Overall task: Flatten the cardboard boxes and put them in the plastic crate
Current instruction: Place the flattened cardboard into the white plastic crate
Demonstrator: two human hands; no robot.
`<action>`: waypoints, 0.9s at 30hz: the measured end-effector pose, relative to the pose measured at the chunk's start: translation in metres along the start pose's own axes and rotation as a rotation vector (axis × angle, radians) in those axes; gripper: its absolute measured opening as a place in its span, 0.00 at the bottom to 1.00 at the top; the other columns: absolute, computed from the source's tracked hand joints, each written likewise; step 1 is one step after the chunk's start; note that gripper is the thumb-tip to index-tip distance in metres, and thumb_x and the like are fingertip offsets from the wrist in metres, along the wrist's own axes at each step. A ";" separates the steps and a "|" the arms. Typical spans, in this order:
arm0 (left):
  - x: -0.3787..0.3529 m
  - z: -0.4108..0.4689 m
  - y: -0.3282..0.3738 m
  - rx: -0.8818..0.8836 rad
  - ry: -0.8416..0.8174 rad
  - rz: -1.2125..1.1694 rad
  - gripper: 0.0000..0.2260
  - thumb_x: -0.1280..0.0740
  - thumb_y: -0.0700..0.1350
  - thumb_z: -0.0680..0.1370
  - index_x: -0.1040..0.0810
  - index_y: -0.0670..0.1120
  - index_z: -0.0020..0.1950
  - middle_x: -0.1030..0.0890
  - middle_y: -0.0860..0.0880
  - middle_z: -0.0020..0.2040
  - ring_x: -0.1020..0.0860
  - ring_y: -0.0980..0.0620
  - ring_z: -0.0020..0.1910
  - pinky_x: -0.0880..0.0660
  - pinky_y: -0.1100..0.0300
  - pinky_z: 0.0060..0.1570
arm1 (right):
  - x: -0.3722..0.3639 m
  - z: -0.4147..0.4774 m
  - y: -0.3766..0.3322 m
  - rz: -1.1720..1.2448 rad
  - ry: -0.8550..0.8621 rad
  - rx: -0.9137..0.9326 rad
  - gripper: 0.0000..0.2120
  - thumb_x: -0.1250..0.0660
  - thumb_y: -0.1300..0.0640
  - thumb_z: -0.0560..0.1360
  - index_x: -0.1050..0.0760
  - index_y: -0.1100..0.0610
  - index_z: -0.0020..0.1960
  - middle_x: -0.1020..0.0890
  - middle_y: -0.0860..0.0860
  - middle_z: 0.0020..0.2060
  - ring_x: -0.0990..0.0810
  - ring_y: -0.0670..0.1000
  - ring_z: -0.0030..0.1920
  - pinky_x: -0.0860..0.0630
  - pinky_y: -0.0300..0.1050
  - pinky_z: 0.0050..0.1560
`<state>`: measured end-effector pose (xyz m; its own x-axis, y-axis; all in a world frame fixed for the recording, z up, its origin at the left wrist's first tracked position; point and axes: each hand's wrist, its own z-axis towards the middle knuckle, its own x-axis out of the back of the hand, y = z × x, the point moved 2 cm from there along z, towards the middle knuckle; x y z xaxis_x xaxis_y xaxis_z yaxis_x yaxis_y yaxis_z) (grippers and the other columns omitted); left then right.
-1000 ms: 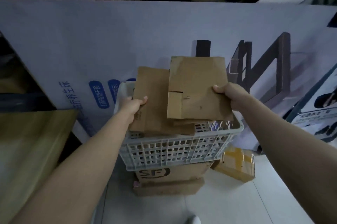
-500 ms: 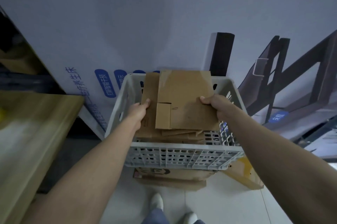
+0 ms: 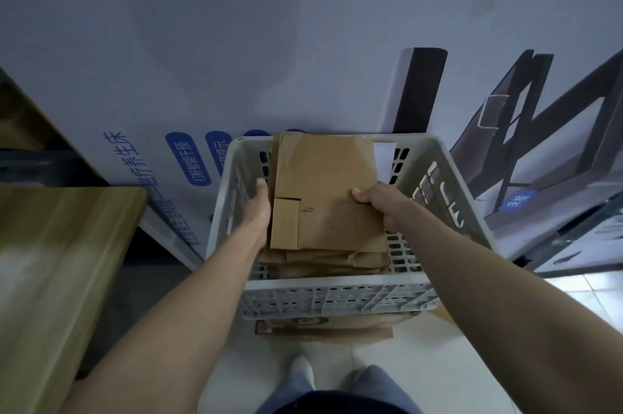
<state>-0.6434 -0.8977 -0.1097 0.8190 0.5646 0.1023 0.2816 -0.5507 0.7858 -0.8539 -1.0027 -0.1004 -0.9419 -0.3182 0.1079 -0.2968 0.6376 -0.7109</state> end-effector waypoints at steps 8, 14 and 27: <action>-0.002 0.010 -0.005 0.045 -0.205 0.085 0.27 0.33 0.66 0.69 0.20 0.47 0.55 0.16 0.45 0.50 0.21 0.45 0.53 0.29 0.46 0.61 | 0.015 0.011 -0.010 -0.117 -0.039 -0.086 0.29 0.21 0.58 0.64 0.29 0.61 0.61 0.22 0.58 0.56 0.22 0.59 0.50 0.23 0.57 0.50; 0.006 0.015 0.009 0.081 -0.228 0.247 0.44 0.25 0.65 0.61 0.32 0.42 0.69 0.28 0.41 0.68 0.28 0.43 0.64 0.31 0.43 0.65 | 0.033 0.014 -0.043 -0.233 -0.061 0.065 0.43 0.20 0.61 0.61 0.37 0.54 0.70 0.26 0.56 0.60 0.23 0.59 0.50 0.22 0.57 0.44; -0.011 0.019 0.064 -0.222 -0.275 0.318 0.42 0.20 0.59 0.53 0.26 0.47 0.64 0.20 0.49 0.57 0.23 0.47 0.55 0.26 0.49 0.57 | 0.016 0.013 -0.115 -1.015 -0.264 0.467 0.37 0.21 0.58 0.62 0.33 0.51 0.66 0.28 0.51 0.59 0.28 0.54 0.58 0.29 0.51 0.60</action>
<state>-0.6250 -0.9511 -0.0717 0.9577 0.1891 0.2170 -0.0936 -0.5085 0.8559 -0.8331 -1.0907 -0.0261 -0.2226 -0.7092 0.6690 -0.7613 -0.3022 -0.5737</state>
